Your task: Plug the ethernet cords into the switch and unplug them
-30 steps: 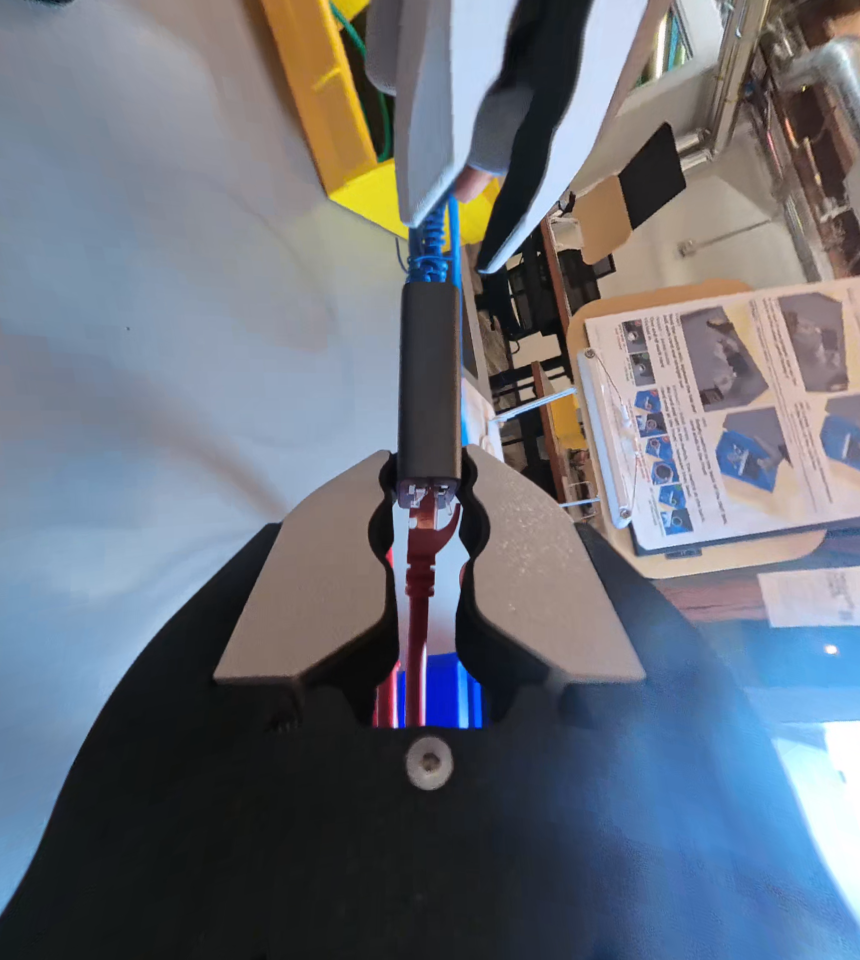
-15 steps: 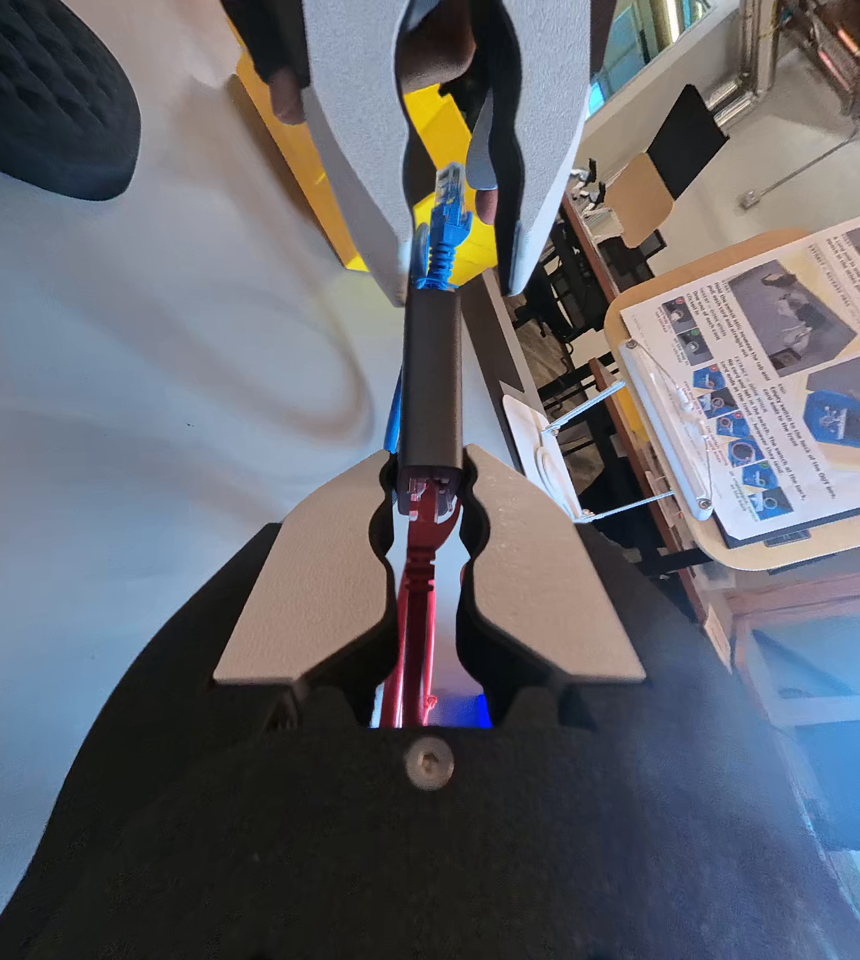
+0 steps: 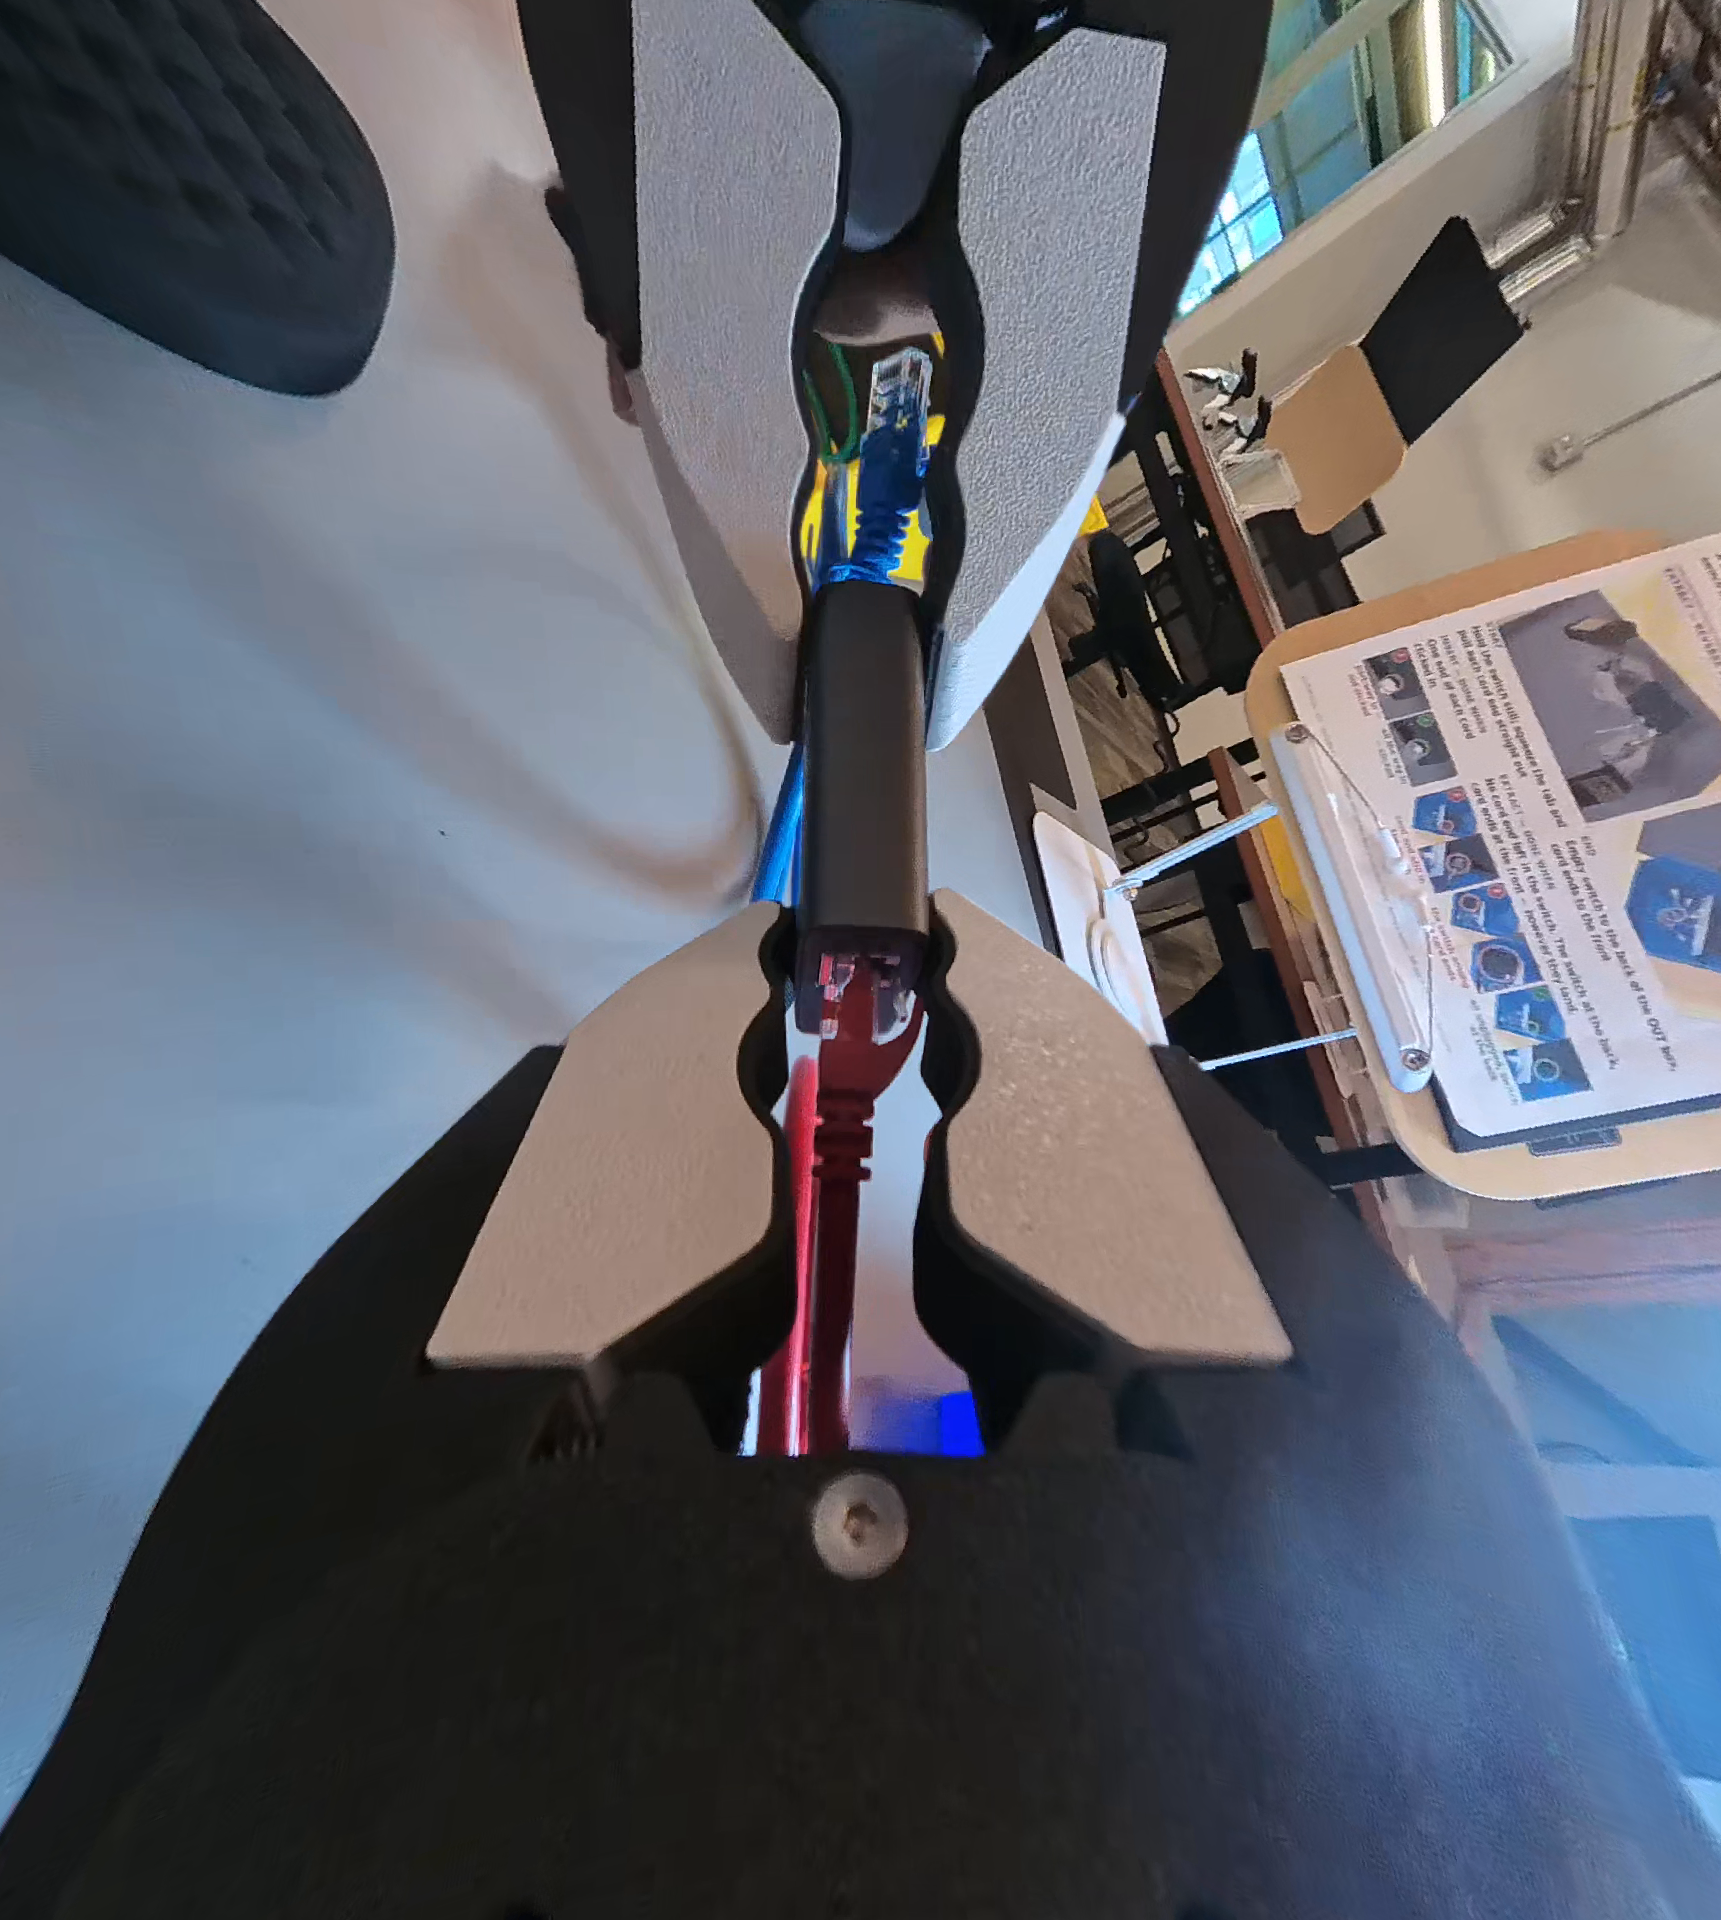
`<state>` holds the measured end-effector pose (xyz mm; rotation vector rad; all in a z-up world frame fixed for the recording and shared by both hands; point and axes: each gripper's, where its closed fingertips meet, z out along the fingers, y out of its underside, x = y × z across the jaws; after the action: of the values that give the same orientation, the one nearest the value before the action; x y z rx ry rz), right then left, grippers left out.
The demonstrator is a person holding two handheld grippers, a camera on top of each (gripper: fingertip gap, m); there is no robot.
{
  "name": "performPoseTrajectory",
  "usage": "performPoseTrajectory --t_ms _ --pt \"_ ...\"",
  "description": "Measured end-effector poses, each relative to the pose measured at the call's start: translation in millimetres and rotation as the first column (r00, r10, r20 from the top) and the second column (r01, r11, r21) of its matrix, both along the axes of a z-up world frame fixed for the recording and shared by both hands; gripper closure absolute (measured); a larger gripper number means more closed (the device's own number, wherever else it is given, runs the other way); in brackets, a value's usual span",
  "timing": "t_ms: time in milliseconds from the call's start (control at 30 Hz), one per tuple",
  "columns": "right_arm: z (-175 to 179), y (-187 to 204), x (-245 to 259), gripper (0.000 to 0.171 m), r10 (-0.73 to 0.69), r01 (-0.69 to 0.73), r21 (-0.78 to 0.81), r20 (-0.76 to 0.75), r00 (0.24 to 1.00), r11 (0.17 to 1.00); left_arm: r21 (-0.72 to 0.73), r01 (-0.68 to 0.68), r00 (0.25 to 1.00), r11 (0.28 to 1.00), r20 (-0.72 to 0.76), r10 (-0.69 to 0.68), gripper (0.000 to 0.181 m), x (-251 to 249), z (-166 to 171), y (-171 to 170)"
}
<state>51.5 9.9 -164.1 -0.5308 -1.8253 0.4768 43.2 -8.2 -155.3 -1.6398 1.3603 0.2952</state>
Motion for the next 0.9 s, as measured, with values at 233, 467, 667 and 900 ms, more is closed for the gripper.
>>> performPoseTrajectory --t_ms 233,467,667,900 --pt "-9 -9 -8 0.148 -0.045 0.039 0.104 0.056 0.997 0.994 0.032 0.044 0.999 0.999 -0.027 -0.043 0.161 15 -8 3" --pt "-5 -2 -8 0.144 -0.078 0.075 0.091 0.027 0.997 0.993 0.046 0.06 0.998 0.997 0.03 -0.062 0.161 16 3 -2" --pt "-7 -4 -9 0.149 -0.096 0.091 0.096 0.046 0.994 0.991 0.053 0.07 0.997 0.996 0.031 -0.071 0.16 19 2 -2" --pt "-4 16 -3 0.149 -0.155 0.151 0.11 0.032 0.987 0.982 0.007 -0.005 0.929 1.0 0.37 0.002 0.146 -18 54 -13"
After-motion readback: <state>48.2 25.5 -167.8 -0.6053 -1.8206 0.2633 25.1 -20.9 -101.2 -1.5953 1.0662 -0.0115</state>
